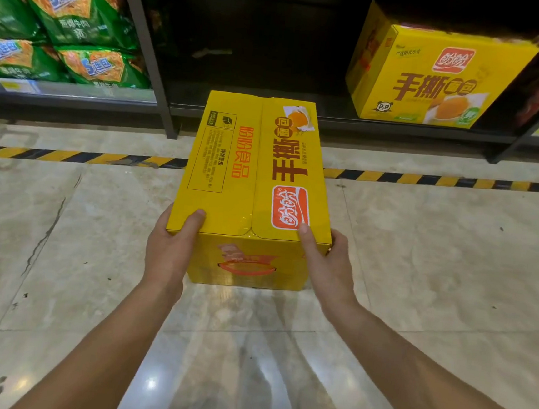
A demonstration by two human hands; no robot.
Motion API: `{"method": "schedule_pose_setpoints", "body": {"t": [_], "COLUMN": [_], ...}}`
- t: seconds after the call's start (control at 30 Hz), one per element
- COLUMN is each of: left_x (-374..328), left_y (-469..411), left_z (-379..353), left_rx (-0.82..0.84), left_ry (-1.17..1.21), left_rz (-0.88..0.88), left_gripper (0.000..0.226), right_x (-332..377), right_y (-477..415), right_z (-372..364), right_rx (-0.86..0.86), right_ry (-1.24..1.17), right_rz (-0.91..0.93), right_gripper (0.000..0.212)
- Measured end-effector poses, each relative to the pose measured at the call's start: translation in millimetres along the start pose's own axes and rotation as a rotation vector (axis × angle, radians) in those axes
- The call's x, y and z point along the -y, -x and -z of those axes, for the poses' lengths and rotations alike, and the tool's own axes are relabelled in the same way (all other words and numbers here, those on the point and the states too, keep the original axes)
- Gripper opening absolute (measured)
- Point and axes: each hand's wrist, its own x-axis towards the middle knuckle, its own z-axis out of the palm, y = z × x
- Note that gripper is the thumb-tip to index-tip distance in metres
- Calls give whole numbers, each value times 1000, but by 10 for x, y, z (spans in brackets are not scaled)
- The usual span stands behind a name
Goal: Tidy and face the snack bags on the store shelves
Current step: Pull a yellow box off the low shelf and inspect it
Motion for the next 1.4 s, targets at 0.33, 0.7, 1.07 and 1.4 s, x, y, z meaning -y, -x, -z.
{"method": "schedule_pose_setpoints", "body": {"t": [0.33,0.7,1.07,1.4], "left_x": [144,362,37,-38], "left_y": [453,826,114,-258], "left_z": [-467,-902,-932,-977], "left_rx": [-11,200,105,40], "left_ry": [-3,-21,-64,40], "left_rz": [-24,-17,104,195], "left_gripper": [55,55,126,134], "right_x": [-12,-90,-147,-39], "right_y": [-163,-76,-473,-52], "right_z": [177,-258,518,363], "right_rx": [-192,-16,98,-12], "right_ry": [-121,-162,-198,-261], "right_rz": [-74,-192,-50,11], "right_gripper": [50,157,56,50]}}
